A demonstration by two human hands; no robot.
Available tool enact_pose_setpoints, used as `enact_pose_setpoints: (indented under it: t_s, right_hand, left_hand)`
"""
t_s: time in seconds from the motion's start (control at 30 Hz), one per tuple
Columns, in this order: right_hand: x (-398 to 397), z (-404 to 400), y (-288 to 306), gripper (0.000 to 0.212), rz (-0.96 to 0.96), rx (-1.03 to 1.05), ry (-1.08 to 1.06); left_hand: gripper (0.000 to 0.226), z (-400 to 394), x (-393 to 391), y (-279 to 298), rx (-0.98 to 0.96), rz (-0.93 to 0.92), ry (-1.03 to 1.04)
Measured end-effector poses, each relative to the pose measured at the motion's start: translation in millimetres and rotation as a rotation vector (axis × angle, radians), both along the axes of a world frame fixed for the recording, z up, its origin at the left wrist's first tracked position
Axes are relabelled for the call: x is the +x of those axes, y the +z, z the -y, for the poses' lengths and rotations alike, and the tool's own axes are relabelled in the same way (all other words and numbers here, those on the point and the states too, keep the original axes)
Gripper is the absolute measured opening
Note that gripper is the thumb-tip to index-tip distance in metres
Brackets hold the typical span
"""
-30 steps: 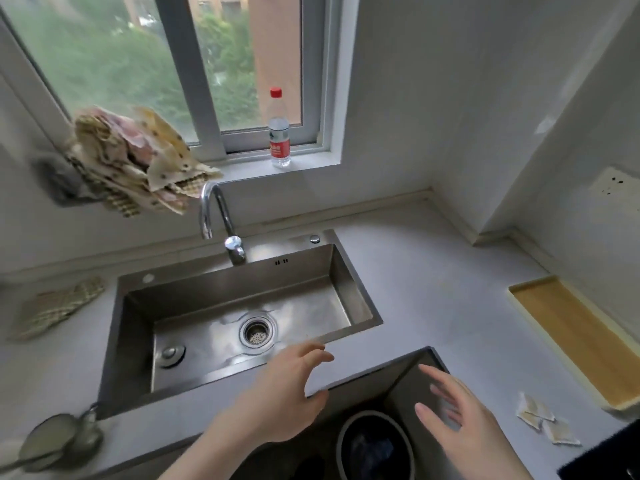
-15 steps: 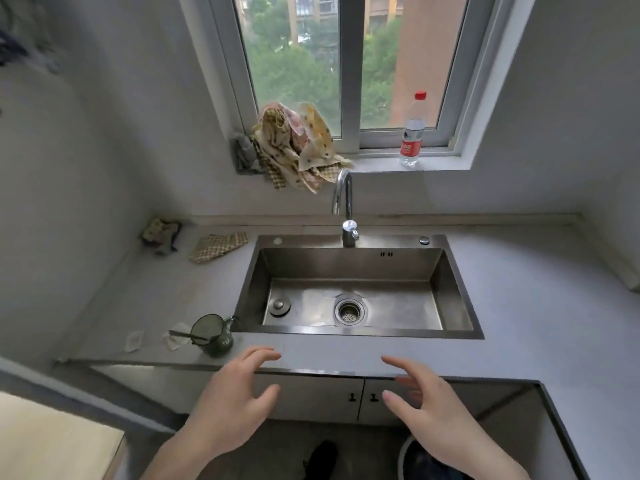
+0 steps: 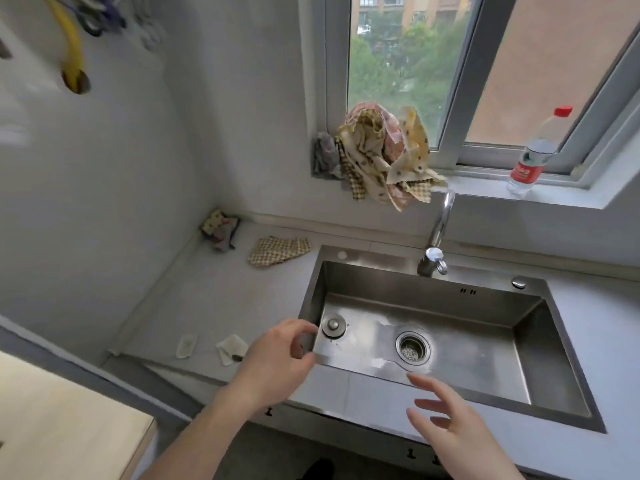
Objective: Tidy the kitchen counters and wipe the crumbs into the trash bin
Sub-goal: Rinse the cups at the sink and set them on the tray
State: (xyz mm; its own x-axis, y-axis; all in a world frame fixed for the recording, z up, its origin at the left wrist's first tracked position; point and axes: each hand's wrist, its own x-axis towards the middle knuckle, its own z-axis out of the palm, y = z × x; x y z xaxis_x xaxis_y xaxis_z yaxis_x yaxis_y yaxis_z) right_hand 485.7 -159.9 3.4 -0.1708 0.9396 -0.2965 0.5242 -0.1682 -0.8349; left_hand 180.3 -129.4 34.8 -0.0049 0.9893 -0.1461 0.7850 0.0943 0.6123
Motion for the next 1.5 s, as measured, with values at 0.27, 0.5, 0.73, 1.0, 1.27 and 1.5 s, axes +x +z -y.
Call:
enact_pose_setpoints:
  t_s: [0.27, 0.5, 0.73, 1.0, 1.27, 1.5]
  right_hand:
    - [-100.5, -74.4, -18.1, 0.039, -0.008, -0.027, 0.019]
    - [-147.2, -85.8, -35.3, 0.033, -0.027, -0.097, 0.029]
    - [-162.9, -83.1, -48.5, 0.032, 0.005, -0.137, -0.010]
    - [-159.7, -69.4, -59.2, 0.031, 0.021, -0.168, -0.083]
    - [-165.8, -66.3, -64.1, 0.029, 0.026, -0.181, -0.122]
    - [-165.8, -62.0, -71.3, 0.029, 0.039, -0.199, -0.137]
  left_hand:
    - [0.029, -90.3, -168.6, -63.6, -0.062, -0.031, 0.335]
    - [0.055, -81.5, -260.6, -160.5, -0.419, -0.129, 0.521]
    - [0.067, -58.1, -272.9, -199.8, -0.453, -0.187, 0.696]
    - [0.070, -62.7, -271.3, -202.7, -0.398, -0.097, 0.711]
    - [0.057, -58.8, -253.6, -206.5, -0.417, 0.047, 0.708]
    - [0.039, -48.9, -251.5, -210.9, -0.375, 0.080, 0.716]
